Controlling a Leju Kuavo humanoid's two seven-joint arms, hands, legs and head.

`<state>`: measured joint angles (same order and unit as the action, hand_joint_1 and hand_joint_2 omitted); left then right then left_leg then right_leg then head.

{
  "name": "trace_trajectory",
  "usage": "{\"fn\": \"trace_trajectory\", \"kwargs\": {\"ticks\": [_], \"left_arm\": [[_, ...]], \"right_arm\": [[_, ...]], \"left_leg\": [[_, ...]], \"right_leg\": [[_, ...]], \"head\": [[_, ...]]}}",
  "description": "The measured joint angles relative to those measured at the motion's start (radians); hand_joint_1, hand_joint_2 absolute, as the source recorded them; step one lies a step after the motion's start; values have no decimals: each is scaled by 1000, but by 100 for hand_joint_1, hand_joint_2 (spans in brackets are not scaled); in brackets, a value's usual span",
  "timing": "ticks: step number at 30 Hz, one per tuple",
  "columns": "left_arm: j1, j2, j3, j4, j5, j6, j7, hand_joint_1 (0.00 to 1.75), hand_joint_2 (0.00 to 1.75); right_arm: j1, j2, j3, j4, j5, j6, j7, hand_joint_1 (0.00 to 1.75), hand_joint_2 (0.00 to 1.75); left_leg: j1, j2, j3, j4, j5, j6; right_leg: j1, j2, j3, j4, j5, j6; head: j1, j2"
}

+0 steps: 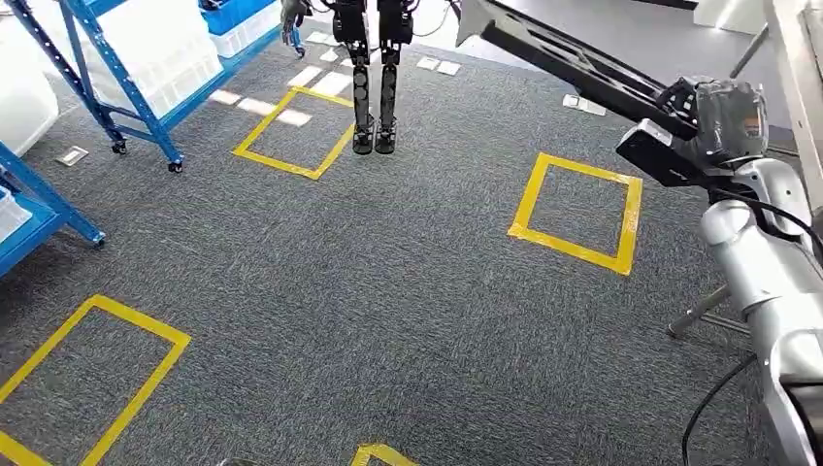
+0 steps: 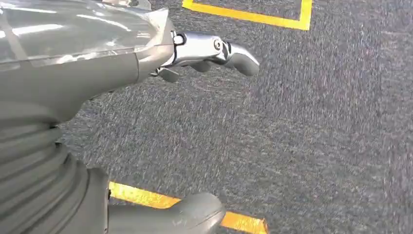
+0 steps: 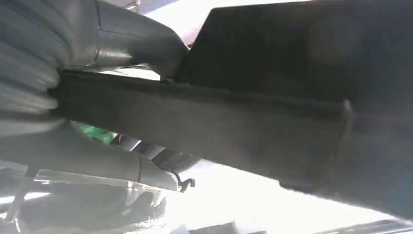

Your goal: Take the parts from the cabinet and place them on the table.

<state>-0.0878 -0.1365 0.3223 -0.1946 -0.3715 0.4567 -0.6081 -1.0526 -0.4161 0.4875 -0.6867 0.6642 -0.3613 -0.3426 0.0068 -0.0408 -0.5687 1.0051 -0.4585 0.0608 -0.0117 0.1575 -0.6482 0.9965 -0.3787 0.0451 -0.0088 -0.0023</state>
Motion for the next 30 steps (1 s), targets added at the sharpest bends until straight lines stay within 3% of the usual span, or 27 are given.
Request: {"fn": "trace_trajectory", "kwargs": {"ticks": [1, 2, 4, 5, 6, 7, 8, 9, 10, 11, 12, 14, 15, 16, 17, 18, 20, 21, 22, 24, 25, 26, 27, 28, 30], "left_arm": [[-3, 0, 0, 0, -1, -2, 1, 0, 175], [-2, 1, 0, 0, -1, -3, 2, 0, 175], [1, 1, 0, 0, -1, -4, 5, 0, 175], [2, 1, 0, 0, -1, -4, 5, 0, 175], [2, 1, 0, 0, -1, -4, 6, 0, 175], [2, 1, 0, 0, -1, -4, 6, 0, 175], [2, 1, 0, 0, -1, -4, 6, 0, 175], [2, 0, 0, 0, -1, -4, 6, 0, 175], [2, 1, 0, 0, -1, -3, 6, 0, 175], [1, 3, 0, 0, -1, -3, 7, 0, 175], [2, 2, 0, 0, -1, -2, 7, 0, 175], [1, 1, 0, 0, -4, 6, 5, 0, 175], [1, 0, 0, 0, -4, 9, 1, 0, 175], [0, 0, 0, 0, -4, 10, -2, 0, 175], [0, 0, 0, 0, -4, 10, -4, 0, 175], [1, -1, 0, 0, -4, 10, -4, 0, 175], [5, -2, 0, 0, -4, 10, -5, 0, 175], [5, -2, 0, 0, -5, 10, -5, 0, 175], [5, -2, 0, 0, -5, 10, -5, 0, 175], [5, -2, 0, 0, -5, 10, -5, 0, 175], [5, -1, 0, 0, -5, 10, -6, 0, 175], [5, 0, 0, 0, -1, 10, -8, 0, 175], [5, 0, 3, 0, 8, 8, -12, 0, 175], [5, 1, 5, 0, 15, 8, -15, 0, 175], [3, 0, 9, 0, 17, 9, -19, 0, 175]], "right_arm": [[-1, -3, 0, 0, 0, 0, 0, 169, 175], [-5, -7, 2, 0, 0, 0, 2, 169, 175], [-8, 2, 6, 0, 0, 1, 7, 169, 175], [-5, 4, 9, 1, 0, 1, 7, 169, 175], [-3, 5, 12, 1, 0, 2, 7, 169, 175], [-3, 6, 15, 2, 0, 2, 7, 169, 175], [-3, 6, 16, 2, 0, 2, 8, 169, 175], [-5, 6, 16, 2, 0, 2, 8, 169, 175], [-6, 6, 16, 2, 0, 1, 8, 169, 175], [-7, 8, 17, 2, -2, 1, 8, 169, 175], [-6, 9, 18, 2, -3, -1, 8, 169, 175], [-4, 6, 18, 4, -3, -1, 9, 169, 175], [-6, 3, 18, 3, -3, -1, 9, 169, 175], [-7, 2, 17, 3, -3, -1, 9, 169, 175], [-11, 2, 17, 3, -4, -1, 9, 169, 175], [-11, 2, 17, 3, -5, -1, 10, 169, 175], [-10, 4, 18, 3, -7, -1, 10, 169, 175], [-9, 5, 18, 3, -7, 0, 10, 169, 175], [-9, 4, 18, 3, -8, 0, 10, 169, 175], [-10, -3, 18, 3, -8, 0, 9, 169, 175], [-14, -5, 18, 3, -8, 2, 9, 169, 175], [-17, -6, 18, 3, -8, 5, 10, 169, 175], [-23, -11, 18, 3, -10, 14, 11, 169, 175], [-28, -13, 18, 3, -10, 20, 11, 169, 175], [-29, -20, 18, 3, -11, 23, 15, 169, 175]], "left_leg": [[-1, 10, 4, -10, 9, 2], [-1, 21, 2, -12, 10, 6], [-4, 52, 0, -11, 9, 8], [-5, 69, -3, -11, 9, 8], [-6, 85, -3, -11, 9, 7], [-5, 99, -3, -10, 8, 6], [-5, 111, -3, -10, 6, 3], [-3, 125, -2, -7, 2, -2], [-4, 134, -1, -1, -2, -9], [-15, 144, -6, 2, -8, -18], [-14, 153, -3, 5, -11, -22], [-12, 175, 0, 5, -13, -24], [-7, 187, 0, 8, -17, -31], [2, 145, -5, 23, -34, -39], [4, 92, -22, 67, -65, -40], [4, 61, -58, 146, -107, -41], [4, 42, -137, 305, -167, -42], [4, 41, -156, 335, -165, -39], [4, 38, -153, 313, -138, -34], [4, 20, -91, 173, -50, -23], [4, -19, -48, 83, -6, -16], [5, -69, -27, 39, -6, -12], [5, -53, -25, 28, -7, -19], [-3, -40, -23, 29, -7, -18], [-10, -15, -20, 22, -2, -7]], "right_leg": [[-5, -69, -16, 22, -12, -5], [1, -114, -42, 73, -43, -11], [-2, -138, -115, 230, -107, -14], [-5, -142, -146, 299, -127, -10], [-9, -145, -149, 311, -125, -2], [-13, -149, -127, 275, -109, 7], [-19, -159, -83, 201, -82, 19], [-23, -185, -21, 94, -49, 31], [-24, -238, 21, 13, -39, 37], [-5, -249, 32, 15, -41, 28], [-8, -225, 24, 10, -36, 13], [-10, -203, 21, 13, -36, 7], [-11, -189, 21, 11, -32, -2], [-17, -175, 23, 9, -31, -8], [-17, -167, 22, 9, -30, -14], [-16, -156, 22, 9, -29, -21], [-10, -127, 21, 9, -26, -28], [-8, -112, 21, 9, -26, -28], [-7, -94, 21, 10, -26, -28], [-7, -66, 23, 11, -25, -27], [-8, -51, 23, 12, -25, -27], [-4, -41, 19, 15, -24, -24], [-4, -30, 15, 17, -21, -20], [-11, -19, 7, 15, -17, -12], [-17, 10, 4, 3, -6, 4]], "head": [[-1, 0], [6, 0], [11, 0], [10, 0], [10, 0], [10, 0], [11, 0], [10, 0], [11, 0], [10, 0], [8, 0], [4, 0], [4, 0], [3, 0], [2, 0], [0, 0], [0, 0], [0, 0], [-1, 0], [0, 0], [0, 0], [0, 0], [3, 0], [0, 0], [0, 0]]}}
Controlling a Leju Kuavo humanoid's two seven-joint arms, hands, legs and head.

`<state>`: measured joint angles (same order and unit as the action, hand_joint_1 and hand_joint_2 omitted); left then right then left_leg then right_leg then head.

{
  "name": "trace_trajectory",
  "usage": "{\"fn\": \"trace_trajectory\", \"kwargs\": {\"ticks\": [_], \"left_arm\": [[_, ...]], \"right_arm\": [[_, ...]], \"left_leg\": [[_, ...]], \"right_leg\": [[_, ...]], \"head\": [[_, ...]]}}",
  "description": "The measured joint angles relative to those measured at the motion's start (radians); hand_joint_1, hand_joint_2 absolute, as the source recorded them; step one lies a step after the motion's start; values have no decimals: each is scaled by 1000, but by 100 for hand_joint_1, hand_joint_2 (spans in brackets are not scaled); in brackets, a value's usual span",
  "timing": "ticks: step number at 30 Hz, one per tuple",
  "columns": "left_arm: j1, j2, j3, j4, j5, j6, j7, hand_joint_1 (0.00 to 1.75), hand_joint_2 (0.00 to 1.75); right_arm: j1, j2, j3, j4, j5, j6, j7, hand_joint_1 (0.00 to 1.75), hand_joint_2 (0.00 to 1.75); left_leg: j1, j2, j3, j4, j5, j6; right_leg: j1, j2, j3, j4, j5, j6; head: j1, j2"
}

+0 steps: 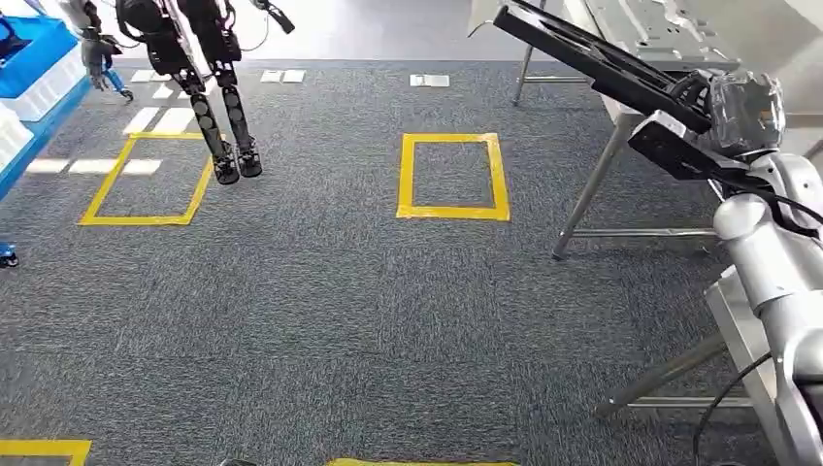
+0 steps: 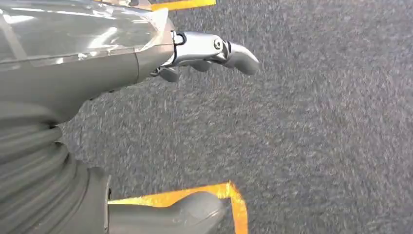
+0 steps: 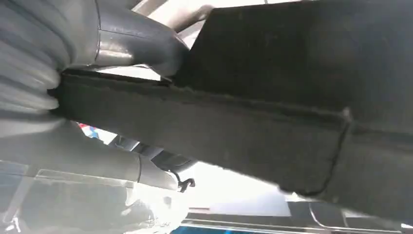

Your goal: Take the parts from the cabinet and place them on the table.

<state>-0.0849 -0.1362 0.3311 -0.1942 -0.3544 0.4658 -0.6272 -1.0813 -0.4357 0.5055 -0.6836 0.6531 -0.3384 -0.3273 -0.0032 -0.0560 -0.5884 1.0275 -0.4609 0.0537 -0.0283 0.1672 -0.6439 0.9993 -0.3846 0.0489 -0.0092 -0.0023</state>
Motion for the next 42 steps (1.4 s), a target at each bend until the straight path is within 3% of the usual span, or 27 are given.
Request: {"fn": "trace_trajectory", "kwargs": {"ticks": [1, 2, 3, 5, 7, 9, 10, 11, 12, 13, 16, 18, 19, 20, 22, 23, 25, 26, 27, 28, 31, 33, 34, 37, 39, 41, 42], "left_arm": [[-1, 0, 1, 0, 0, 0, -3, 0, 175], [-1, 0, 3, 0, 0, 3, -5, 0, 175], [-1, 1, 4, 0, 1, 4, -5, 0, 175], [0, 0, 6, 0, 2, 7, -5, 0, 175], [0, 0, 10, 0, 2, 8, -5, 0, 175], [0, 0, 11, 0, 2, 8, -6, 0, 175], [0, 0, 11, 0, 2, 8, -6, 0, 175], [0, 2, 13, 0, 2, 9, -6, 0, 175], [-1, 0, 14, 0, 2, 10, -7, 0, 175], [0, 1, 18, 0, 1, 12, -9, 0, 175], [-2, 0, 19, 0, 1, 16, -13, 0, 175], [-3, 0, 19, -1, -1, 20, -25, 0, 175], [-1, -1, 19, 0, -2, 21, -27, 0, 175], [2, -2, 19, 0, -2, 22, -28, 0, 175], [3, -3, 19, 0, -2, 24, -29, 0, 175], [3, -3, 19, 0, -2, 29, -30, 0, 175], [3, -3, 20, 0, -2, 36, -32, 0, 175], [3, -2, 20, 0, -2, 39, -32, 0, 175], [4, -2, 21, 0, -2, 39, -33, 0, 175], [5, -3, 22, 0, -2, 39, -33, 0, 175], [5, -4, 23, -1, -3, 38, -34, 0, 175], [4, -5, 23, -3, -3, 23, -34, 0, 175], [6, -5, 23, -4, -3, 16, -34, 0, 175], [10, -6, 23, -5, -3, 10, -34, 0, 175], [10, -6, 23, -5, -3, 18, -34, 0, 175], [9, -8, 23, -5, -3, 22, -34, 0, 175], [9, -6, 23, -6, -3, 24, -34, 0, 175]], "right_arm": [[-1, -6, 0, 0, 0, 0, 1, 169, 175], [-6, -10, 0, 0, -1, 0, 2, 169, 175], [-14, -10, 0, 2, 0, 0, 3, 169, 175], [-22, 5, 6, 4, 2, 0, 4, 169, 175], [-21, 14, 13, 10, 5, -1, 4, 169, 175], [-22, 18, 19, 15, 6, -2, 5, 169, 175], [-23, 19, 20, 16, 6, -2, 5, 169, 175], [-26, 22, 21, 17, 6, -3, 5, 169, 175], [-31, 27, 22, 17, 6, -3, 5, 169, 175], [-32, 28, 23, 18, 5, -3, 5, 169, 175], [-34, 26, 23, 22, 7, -4, 6, 169, 175], [-42, 27, 23, 22, 9, -4, 6, 169, 175], [-44, 30, 24, 22, 10, -6, 10, 169, 175], [-44, 34, 25, 23, 14, -7, 10, 169, 175], [-43, 39, 28, 28, 26, -11, 15, 169, 175], [-43, 39, 31, 32, 32, -12, 22, 169, 175], [-47, 33, 31, 41, 38, -22, 31, 169, 175], [-49, 29, 30, 48, 38, -29, 35, 169, 175], [-54, 28, 29, 55, 38, -34, 37, 169, 175], [-59, 21, 29, 64, 39, -38, 40, 169, 175], [-62, 3, 29, 86, 54, -54, 46, 169, 175], [-68, -13, 25, 107, 69, -63, 57, 169, 175], [-72, -13, 25, 115, 71, -65, 61, 169, 175], [-66, -13, 25, 135, 75, -66, 63, 169, 175], [-66, -13, 24, 150, 82, -65, 77, 169, 175], [-70, -19, 21, 167, 86, -63, 104, 169, 175], [-77, -23, 18, 180, 86, -61, 118, 169, 175]], "left_leg": [[14, 18, 6, -19, 14, 9], [8, 26, 10, -26, 19, 9], [3, 40, 8, -27, 20, 12], [0, 72, 6, -27, 21, 16], [0, 104, 2, -26, 20, 15], [1, 130, 1, -25, 19, 13], [3, 142, 2, -23, 17, 9], [-2, 155, 1, -18, 13, 2], [-9, 165, -4, -11, 7, -7], [-12, 175, -1, -12, 6, -9], [-4, 203, -2, -7, -3, -21], [8, 96, -28, 66, -57, -32], [8, 70, -67, 151, -100, -33], [8, 60, -107, 238, -137, -35], [8, 56, -150, 316, -149, -32], [8, 53, -141, 289, -121, -27], [9, 29, -66, 129, -33, -18], [13, -28, -25, 47, 0, -14], [18, -83, -6, 8, -2, -13], [14, -53, -9, 8, 0, -16], [4, -19, -4, -5, 8, 2], [7, 2, 1, -24, 25, 21], [6, 14, -1, -24, 26, 22], [4, 45, -5, -23, 26, 22], [6, 60, -5, -22, 25, 20], [6, 68, -6, -16, 21, 10], [1, 70, -10, -11, 17, 4]], "right_leg": [[6, -22, -10, 11, -3, -2], [11, -90, -27, 37, -19, -5], [12, -131, -48, 85, -48, -9], [9, -154, -112, 230, -110, -12], [4, -157, -134, 290, -120, 1], [-4, -169, -64, 177, -73, 23], [-6, -194, -13, 88, -45, 33], [-1, -259, 22, 11, -42, 36], [19, -246, 34, 9, -38, 23], [12, -227, 27, 8, -36, 9], [5, -187, 26, 7, -29, -8], [0, -169, 24, 6, -26, -23], [1, -158, 24, 6, -25, -27], [3, -143, 22, 6, -24, -31], [7, -114, 21, 7, -21, -34], [7, -97, 21, 7, -21, -34], [7, -70, 21, 7, -18, -34], [5, -58, 20, 7, -16, -32], [14, -46, 12, 12, -15, -28], [11, -36, 9, 10, -11, -23], [9, -2, 0, -2, 1, 1], [16, -105, -34, 63, -41, -10], [16, -134, -71, 143, -80, -15], [10, -152, -141, 322, -140, -6], [-1, -158, -86, 237, -106, 15], [-16, -176, 22, 42, -46, 38], [-13, -184, 42, 3, -52, 36]], "head": [[2, 0], [4, 0], [8, 0], [9, 0], [11, 0], [11, 0], [10, 0], [13, 0], [13, 0], [8, 0], [6, 0], [5, 0], [3, 0], [3, 0], [3, 0], [3, 0], [3, 0], [3, 0], [4, 0], [6, 0], [4, 0], [10, 0], [13, 0], [13, 0], [13, 0], [13, 0], [16, 0]]}}
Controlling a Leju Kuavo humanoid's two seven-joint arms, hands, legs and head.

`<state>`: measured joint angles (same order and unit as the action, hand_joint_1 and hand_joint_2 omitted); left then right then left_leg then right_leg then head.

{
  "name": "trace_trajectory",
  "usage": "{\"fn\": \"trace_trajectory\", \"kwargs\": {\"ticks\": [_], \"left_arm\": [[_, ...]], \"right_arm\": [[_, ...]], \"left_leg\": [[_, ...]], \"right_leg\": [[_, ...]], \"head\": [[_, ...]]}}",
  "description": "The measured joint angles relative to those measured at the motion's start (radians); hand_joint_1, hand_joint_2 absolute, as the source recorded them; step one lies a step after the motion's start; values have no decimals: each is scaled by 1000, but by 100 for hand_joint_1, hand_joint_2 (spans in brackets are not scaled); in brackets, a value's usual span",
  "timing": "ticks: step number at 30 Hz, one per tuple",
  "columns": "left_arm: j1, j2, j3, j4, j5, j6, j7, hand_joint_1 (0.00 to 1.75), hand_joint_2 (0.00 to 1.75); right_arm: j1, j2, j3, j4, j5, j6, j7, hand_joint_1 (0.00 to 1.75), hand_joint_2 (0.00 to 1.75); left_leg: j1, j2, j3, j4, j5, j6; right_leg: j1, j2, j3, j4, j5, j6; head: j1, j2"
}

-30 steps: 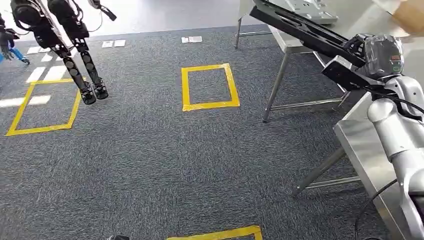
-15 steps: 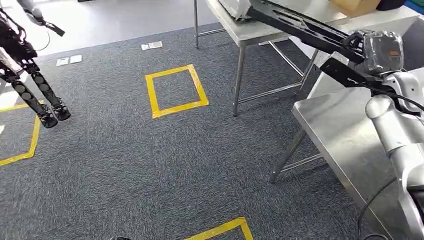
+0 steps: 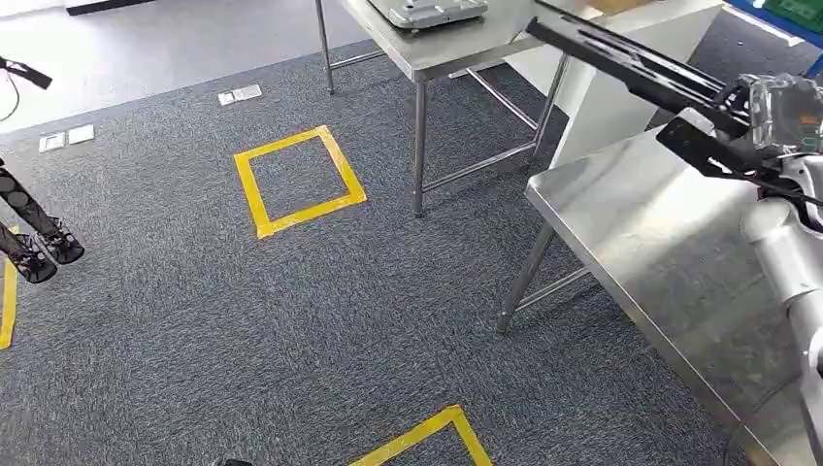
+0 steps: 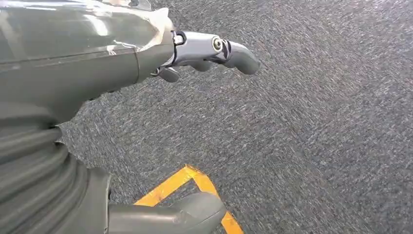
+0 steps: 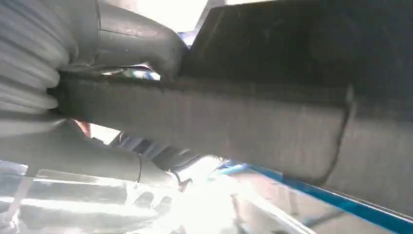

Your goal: Take the parts from the cabinet and place them on the table.

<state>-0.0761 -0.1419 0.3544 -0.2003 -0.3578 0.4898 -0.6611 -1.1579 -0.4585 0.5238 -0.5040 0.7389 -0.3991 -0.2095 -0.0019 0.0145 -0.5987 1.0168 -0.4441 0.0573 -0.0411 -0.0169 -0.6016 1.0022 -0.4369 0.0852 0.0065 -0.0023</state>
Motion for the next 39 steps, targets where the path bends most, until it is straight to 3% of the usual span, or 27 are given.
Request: {"fn": "trace_trajectory", "kwargs": {"ticks": [1, 2, 3, 4, 5, 12, 14, 19, 39], "left_arm": [[-1, -2, 0, 0, 0, 3, 0, 0, 175], [-1, -2, 0, 0, 0, 4, 0, 0, 175], [-1, -1, 0, 0, 0, 6, 0, 0, 175], [-1, -1, 1, 0, 0, 6, 0, 0, 175], [-1, -1, 1, 0, -1, 6, 0, 0, 175], [-4, -3, 3, 0, -11, 9, 0, 0, 175], [-5, -3, 3, 0, -14, 8, 0, 0, 175], [-7, -3, 4, 0, -15, 5, 0, 0, 175], [-6, -3, 11, -3, 0, 10, 0, 0, 175]], "right_arm": [[-1, -3, -3, 8, 1, 5, 13, 169, 175], [-3, -10, -6, 16, 3, 5, 20, 169, 175], [-4, -12, -9, 25, 4, 5, 24, 169, 175], [-4, -12, -11, 31, 8, 5, 25, 169, 175], [-9, -19, -13, 39, 14, 5, 33, 169, 175], [-27, -46, -23, 80, 44, 6, 86, 169, 175], [-29, -55, -25, 88, 52, 6, 92, 169, 175], [-32, -73, -26, 106, 58, 6, 103, 169, 175], [-39, -33, -35, 132, 78, 25, 126, 169, 175]], "left_leg": [[-4, 0, -2, 1, 0, -7], [-7, 0, -5, 3, -2, -8], [-6, 0, -8, 3, 2, 10], [-3, 1, -7, 3, 4, 16], [-2, 0, -8, 1, 5, 15], [4, 1, -6, -11, 14, -2], [5, 1, -5, -12, 14, -12], [3, 2, -6, -12, 14, -21], [-10, 0, -9, -11, 16, -18]], "right_leg": [[16, 13, 2, -1, 6, -13], [5, 12, 2, -2, 9, -17], [0, 13, 1, -1, 10, -17], [2, 14, -1, -1, 11, -18], [6, 16, -2, -1, 14, -25], [13, 17, -6, -1, 15, -31], [16, 17, -7, 0, 15, -31], [19, 17, -10, 0, 17, -34], [18, 16, -9, -2, 18, -33]], "head": [[-3, 0], [-4, 0], [-7, 0], [-7, 0], [-5, 0], [-7, 0], [-7, 0], [-7, 0], [-6, 0]]}}
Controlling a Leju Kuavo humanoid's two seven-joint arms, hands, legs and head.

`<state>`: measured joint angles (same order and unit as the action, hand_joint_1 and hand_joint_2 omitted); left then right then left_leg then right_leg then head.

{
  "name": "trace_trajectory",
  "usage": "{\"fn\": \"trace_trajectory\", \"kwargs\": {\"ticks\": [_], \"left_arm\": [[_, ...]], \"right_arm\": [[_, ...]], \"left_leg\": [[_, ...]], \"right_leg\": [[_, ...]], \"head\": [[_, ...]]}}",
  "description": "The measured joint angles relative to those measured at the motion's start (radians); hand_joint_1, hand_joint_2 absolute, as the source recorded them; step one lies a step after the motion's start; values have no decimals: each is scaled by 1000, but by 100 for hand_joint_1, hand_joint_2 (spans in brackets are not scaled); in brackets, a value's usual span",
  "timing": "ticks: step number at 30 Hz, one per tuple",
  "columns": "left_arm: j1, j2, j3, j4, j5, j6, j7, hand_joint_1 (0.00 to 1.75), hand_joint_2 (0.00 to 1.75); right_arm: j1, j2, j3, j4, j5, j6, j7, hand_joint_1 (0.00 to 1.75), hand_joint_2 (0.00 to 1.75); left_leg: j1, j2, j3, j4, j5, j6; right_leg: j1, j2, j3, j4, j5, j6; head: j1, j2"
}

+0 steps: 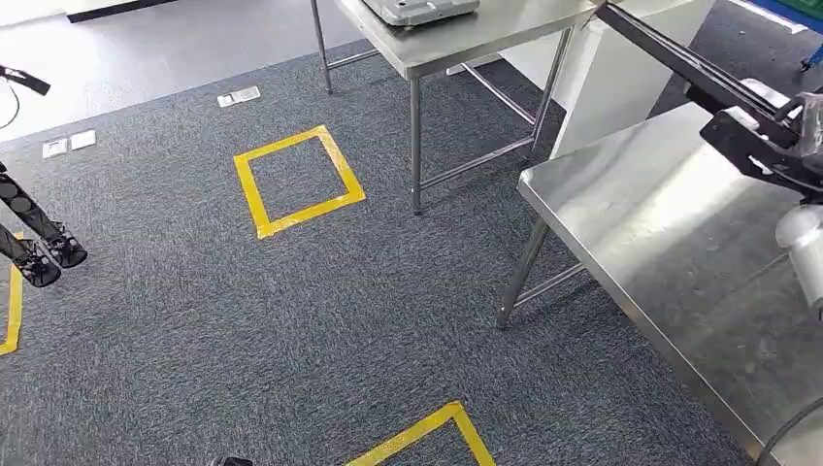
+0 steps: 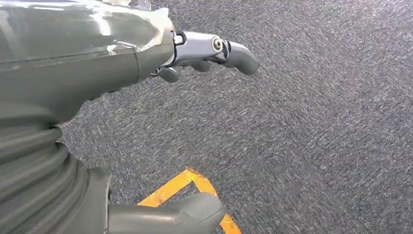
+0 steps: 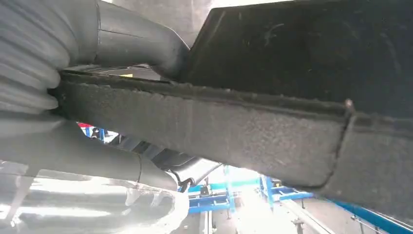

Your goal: Take the parts from the cabinet and place them on the table.

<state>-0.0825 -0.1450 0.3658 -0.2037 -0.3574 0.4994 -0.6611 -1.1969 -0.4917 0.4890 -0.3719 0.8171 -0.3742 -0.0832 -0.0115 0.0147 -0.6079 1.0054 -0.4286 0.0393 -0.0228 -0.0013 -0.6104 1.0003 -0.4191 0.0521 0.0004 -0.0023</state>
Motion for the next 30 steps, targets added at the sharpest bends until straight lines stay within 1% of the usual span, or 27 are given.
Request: {"fn": "trace_trajectory", "kwargs": {"ticks": [15, 18, 23, 27, 30], "left_arm": [[1, 0, 3, 0, 11, -1, 0, 0, 175], [1, 0, 3, 0, -2, 3, 2, 0, 175], [1, 0, 2, 2, -18, -6, 40, 0, 175], [1, 0, 2, 2, -21, -9, 56, 0, 175], [1, 0, 1, 2, -36, -25, 92, 0, 175]], "right_arm": [[-1, 11, -3, 3, 37, -17, 0, 169, 175], [-1, 15, -2, 3, 44, -20, 0, 169, 175], [-1, 24, -2, 3, 53, -23, 1, 169, 175], [-1, 30, -3, 3, 56, -23, 2, 169, 175], [-1, 34, -2, 3, 63, -23, 7, 169, 175]], "left_leg": [[0, 0, 0, 0, 0, 0], [0, 0, 0, 0, 0, 0], [0, 0, 0, 0, 0, 0], [0, 0, 0, 0, 0, 0], [0, 0, 0, 0, 0, 0]], "right_leg": [[0, 0, 0, 0, 0, 0], [0, 0, 0, 0, 0, 0], [0, 0, 0, 0, 0, 0], [0, 0, 0, 0, 0, 0], [0, 0, 0, 0, 0, 0]], "head": [[0, 0], [0, 0], [0, 0], [0, 0], [0, 0]]}}
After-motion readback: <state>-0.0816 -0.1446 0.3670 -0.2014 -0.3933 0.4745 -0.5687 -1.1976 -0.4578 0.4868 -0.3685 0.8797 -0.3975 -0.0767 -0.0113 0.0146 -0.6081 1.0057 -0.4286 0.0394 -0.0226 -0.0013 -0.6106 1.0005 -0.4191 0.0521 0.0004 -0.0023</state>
